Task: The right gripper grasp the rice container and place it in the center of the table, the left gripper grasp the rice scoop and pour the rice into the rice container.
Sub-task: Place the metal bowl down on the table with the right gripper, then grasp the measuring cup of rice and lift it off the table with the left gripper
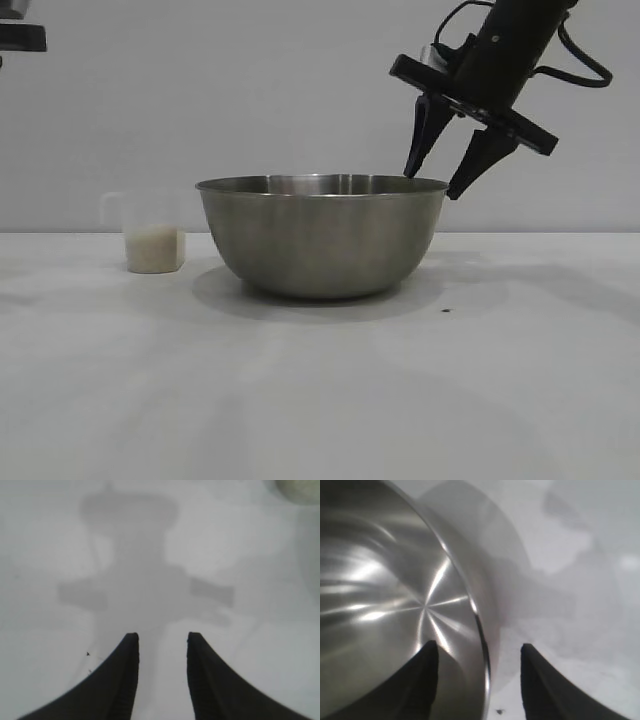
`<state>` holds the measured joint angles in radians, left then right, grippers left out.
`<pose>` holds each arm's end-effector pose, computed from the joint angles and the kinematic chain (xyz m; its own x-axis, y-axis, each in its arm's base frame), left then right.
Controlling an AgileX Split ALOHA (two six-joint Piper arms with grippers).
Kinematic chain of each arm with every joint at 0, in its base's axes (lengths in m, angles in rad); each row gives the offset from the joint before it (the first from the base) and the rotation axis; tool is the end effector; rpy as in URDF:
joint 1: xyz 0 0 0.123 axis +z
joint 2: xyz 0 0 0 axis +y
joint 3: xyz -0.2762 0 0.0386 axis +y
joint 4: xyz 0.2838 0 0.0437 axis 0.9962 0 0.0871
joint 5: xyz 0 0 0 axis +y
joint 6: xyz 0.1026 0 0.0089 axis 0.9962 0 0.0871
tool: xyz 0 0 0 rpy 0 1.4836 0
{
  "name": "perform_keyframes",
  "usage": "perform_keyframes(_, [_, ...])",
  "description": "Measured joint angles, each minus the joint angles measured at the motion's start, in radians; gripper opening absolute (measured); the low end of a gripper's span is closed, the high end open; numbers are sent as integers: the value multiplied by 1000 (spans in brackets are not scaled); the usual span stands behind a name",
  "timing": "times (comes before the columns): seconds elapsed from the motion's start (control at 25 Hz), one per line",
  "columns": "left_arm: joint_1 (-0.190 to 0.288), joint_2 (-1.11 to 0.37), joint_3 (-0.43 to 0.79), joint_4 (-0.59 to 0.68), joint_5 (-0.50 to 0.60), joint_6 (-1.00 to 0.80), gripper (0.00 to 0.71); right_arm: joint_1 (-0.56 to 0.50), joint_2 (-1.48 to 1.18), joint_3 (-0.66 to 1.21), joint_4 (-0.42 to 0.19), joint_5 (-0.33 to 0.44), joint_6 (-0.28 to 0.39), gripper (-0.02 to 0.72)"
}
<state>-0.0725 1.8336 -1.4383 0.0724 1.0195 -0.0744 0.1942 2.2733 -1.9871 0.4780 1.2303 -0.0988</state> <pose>0.4119 -0.0236 0.2110 -0.9692 0.0339 -0.2440 0.0221 0.9985 0.0509 0.4909 0.1421 0.1794 -0.9808 -0.1264 -0.1483 -0.1798 0.8806 0.4384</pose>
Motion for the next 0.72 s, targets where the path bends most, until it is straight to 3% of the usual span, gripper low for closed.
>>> perform_keyframes(0.12, [0,0,0,-1,0,0,251,0,-47,0,-109,2,30,328])
perform_keyframes(0.32, [0,0,0,-1,8,0,251,0,-115,0,-390,4,101,328])
perform_keyframes(0.4, [0,0,0,-1,14,0,251,-2,-132,0,-467,6,112,328])
perform_keyframes(0.48, [0,0,0,-1,18,0,251,-7,-146,0,-504,6,114,328])
perform_keyframes(0.72, [0,0,0,-2,21,0,251,-45,-150,0,-515,8,117,328])
